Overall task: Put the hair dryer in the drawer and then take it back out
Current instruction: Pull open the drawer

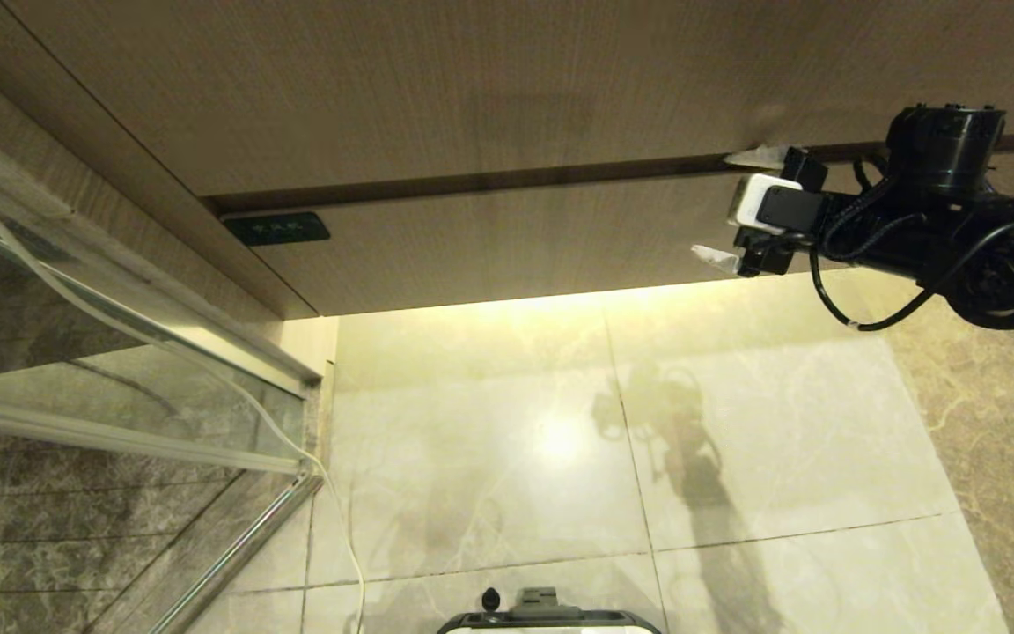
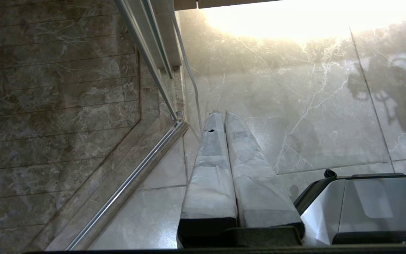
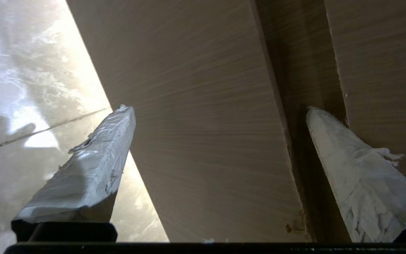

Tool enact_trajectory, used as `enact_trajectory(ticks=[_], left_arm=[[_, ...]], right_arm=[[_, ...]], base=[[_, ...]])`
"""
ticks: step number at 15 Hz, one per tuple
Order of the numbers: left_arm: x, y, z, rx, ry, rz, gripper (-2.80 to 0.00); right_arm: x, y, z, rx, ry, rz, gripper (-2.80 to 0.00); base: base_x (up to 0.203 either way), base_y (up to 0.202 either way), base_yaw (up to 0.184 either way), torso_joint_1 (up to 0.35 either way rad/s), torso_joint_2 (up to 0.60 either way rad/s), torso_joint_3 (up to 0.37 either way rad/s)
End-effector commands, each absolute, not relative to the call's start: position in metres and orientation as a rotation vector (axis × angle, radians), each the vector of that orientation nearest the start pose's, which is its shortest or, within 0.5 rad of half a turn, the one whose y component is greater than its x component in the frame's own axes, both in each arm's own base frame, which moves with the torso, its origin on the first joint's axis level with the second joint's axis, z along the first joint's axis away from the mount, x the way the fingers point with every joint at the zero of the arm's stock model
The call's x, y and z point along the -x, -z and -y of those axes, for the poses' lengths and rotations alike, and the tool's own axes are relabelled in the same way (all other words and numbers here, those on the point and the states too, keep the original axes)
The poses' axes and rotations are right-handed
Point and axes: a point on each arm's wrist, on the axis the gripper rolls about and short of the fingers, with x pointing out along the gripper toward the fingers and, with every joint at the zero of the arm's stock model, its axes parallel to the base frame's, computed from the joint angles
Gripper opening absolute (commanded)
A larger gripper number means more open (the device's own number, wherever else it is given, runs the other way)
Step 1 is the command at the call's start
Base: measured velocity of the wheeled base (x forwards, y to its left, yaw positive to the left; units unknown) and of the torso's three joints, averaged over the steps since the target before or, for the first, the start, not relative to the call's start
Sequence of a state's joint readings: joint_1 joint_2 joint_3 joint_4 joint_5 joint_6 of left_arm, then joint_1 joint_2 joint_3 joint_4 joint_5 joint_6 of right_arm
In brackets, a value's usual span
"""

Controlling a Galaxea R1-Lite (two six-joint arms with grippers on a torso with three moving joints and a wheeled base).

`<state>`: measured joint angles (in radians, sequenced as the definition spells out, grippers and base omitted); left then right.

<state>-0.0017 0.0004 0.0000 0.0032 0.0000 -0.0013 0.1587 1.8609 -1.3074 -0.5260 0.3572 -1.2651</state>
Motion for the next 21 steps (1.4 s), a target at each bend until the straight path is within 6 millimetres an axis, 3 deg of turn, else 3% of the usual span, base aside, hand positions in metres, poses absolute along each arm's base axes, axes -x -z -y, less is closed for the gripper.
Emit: enact_trajectory(ticks=[1, 7, 15, 21], left_arm=[[0.023, -0.075, 0.000, 0.002, 0.002, -0.005, -2.80], [0.023, -0.075, 0.000, 0.002, 0.002, -0.005, -2.80], [0.023, -0.075, 0.000, 0.002, 0.002, -0.005, -2.80], [0.023, -0.075, 0.000, 0.002, 0.002, -0.005, -2.80]], right_arm=[[-0.381, -0.249, -0.066, 1.237, -0.460, 0.291, 0.00], [-0.392, -0.240, -0.064, 1.237, -0.450, 0.259, 0.00], [-0.389, -0.233, -0.058, 1.152, -0.395, 0.063, 0.00], [-0.383, -0.231, -0.056, 1.132, -0.401, 0.015, 0.00]], base=[[0.000, 0.000, 0.000, 0.000, 0.00, 0.000], [0.000, 0.000, 0.000, 0.000, 0.00, 0.000], [0.000, 0.000, 0.000, 0.000, 0.00, 0.000], [0.000, 0.000, 0.000, 0.000, 0.00, 0.000]])
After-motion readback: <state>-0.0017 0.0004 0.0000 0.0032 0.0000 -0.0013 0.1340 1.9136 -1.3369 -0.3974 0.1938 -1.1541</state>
